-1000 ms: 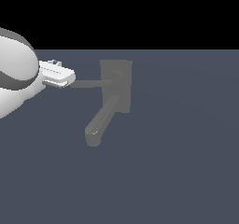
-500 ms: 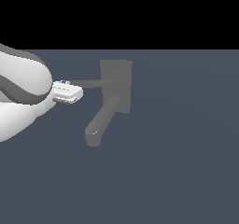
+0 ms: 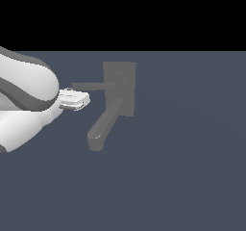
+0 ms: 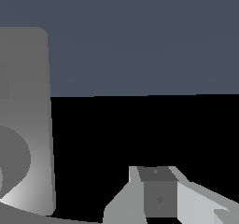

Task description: Turn on the faucet by rotating a designated handle.

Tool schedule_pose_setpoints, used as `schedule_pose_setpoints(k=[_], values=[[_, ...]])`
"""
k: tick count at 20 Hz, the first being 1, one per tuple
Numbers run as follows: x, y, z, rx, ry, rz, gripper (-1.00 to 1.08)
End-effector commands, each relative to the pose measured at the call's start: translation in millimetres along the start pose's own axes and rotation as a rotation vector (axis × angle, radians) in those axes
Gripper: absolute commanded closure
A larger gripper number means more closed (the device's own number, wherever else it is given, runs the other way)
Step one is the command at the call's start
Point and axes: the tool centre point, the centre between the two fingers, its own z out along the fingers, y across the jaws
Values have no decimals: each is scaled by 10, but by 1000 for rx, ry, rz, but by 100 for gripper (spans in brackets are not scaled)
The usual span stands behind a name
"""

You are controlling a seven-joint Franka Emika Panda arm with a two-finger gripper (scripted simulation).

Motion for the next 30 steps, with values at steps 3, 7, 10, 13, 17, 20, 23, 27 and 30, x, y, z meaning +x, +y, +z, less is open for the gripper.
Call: schedule_pose_setpoints(k=[3, 7, 10, 13, 17, 20, 23, 27, 30], values=[[-9, -177, 49, 19, -6, -5, 108], [66, -290, 64, 29, 6, -16, 108], [207, -332, 39, 27, 35, -41, 108], [302, -363, 19, 25, 57, -54, 108], [310, -419, 28, 30, 63, -43, 108], [295, -441, 36, 33, 61, -36, 108], [294, -442, 37, 33, 60, -36, 108], [195, -427, 43, 33, 60, -36, 108], [47, -404, 52, 33, 60, -36, 108]])
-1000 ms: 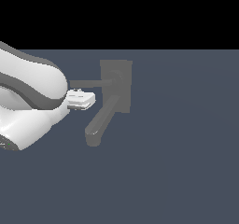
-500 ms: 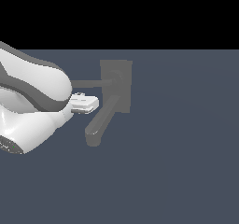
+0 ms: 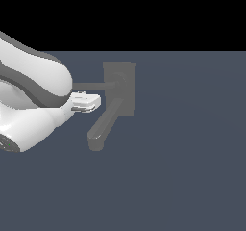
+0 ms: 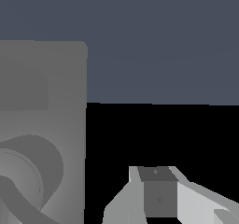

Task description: Turn on the faucet by rotating a designated handle.

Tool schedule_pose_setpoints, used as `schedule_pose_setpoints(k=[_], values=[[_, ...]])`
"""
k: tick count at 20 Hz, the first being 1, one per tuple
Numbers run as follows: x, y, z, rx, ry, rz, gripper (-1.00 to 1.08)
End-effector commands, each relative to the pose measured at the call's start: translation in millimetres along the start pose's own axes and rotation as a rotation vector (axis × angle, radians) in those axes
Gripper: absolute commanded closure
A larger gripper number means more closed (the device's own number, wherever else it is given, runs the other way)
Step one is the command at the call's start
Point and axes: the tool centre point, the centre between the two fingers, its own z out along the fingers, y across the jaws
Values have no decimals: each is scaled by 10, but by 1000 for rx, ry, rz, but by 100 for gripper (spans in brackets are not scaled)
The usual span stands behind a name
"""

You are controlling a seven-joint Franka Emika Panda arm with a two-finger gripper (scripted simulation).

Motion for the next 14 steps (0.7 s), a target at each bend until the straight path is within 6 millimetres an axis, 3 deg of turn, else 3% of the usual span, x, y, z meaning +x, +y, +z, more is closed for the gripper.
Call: schedule_pose_setpoints(k=[1, 8, 10, 14], values=[[-123, 14, 0, 0, 0, 1, 108], [-476, 58, 1, 0, 0, 1, 108], [-370, 12, 0, 6, 9, -5, 108], [-531, -32, 0, 5, 7, -4, 108]])
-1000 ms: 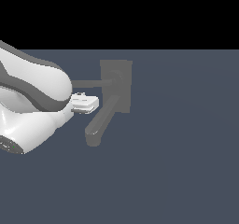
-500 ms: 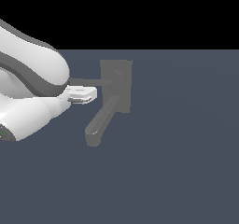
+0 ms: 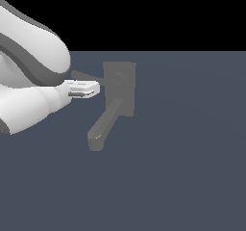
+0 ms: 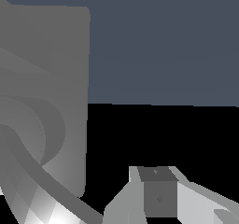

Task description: Turn on the faucet by rotating a designated handle.

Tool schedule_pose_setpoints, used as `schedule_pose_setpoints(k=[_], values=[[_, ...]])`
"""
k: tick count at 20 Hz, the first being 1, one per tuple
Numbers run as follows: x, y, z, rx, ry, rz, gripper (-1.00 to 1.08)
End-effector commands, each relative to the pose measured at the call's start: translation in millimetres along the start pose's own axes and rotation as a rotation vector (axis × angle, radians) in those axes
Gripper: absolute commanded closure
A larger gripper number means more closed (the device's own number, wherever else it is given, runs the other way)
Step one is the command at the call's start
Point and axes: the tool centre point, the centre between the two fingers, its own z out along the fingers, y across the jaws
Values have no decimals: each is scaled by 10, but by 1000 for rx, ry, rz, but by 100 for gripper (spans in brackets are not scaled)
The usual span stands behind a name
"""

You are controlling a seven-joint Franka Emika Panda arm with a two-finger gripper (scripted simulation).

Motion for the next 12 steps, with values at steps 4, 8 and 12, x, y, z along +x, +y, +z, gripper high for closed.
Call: schedule_pose_setpoints(k=[4, 8, 12], values=[[-242, -62, 0, -1, -6, 5, 108], [-406, -107, -1, -2, -7, 6, 108], [-573, -152, -3, -3, -10, 7, 108]])
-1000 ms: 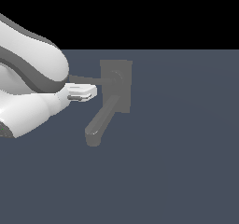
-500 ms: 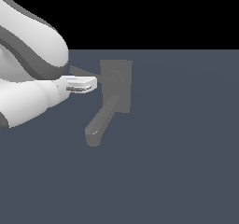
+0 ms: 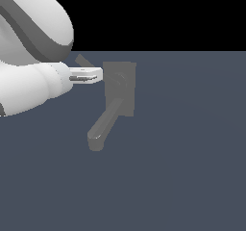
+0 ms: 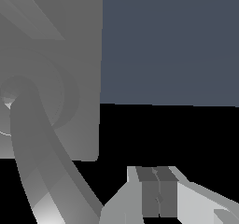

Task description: Turn on the faucet by rotating a designated handle.

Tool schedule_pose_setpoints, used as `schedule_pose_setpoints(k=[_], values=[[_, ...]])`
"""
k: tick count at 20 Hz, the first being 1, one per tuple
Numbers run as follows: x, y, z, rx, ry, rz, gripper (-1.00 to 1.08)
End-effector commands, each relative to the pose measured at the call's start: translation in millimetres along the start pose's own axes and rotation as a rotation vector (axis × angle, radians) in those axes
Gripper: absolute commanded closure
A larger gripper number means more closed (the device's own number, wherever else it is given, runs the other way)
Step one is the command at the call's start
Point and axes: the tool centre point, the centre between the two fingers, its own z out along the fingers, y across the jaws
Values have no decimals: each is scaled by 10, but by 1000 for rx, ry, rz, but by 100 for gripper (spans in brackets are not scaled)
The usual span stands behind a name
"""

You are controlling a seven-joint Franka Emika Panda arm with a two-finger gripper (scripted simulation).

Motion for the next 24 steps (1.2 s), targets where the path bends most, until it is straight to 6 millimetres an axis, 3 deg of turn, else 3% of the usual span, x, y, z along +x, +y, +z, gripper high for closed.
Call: schedule_pose_setpoints(k=[1, 3, 4, 24], values=[[-182, 2, 18, -5, -14, 9, 108], [-225, -9, 17, -5, -15, 9, 108], [-87, -32, -3, 1, 2, 2, 108], [-616, -492, 12, -5, -13, 9, 108]])
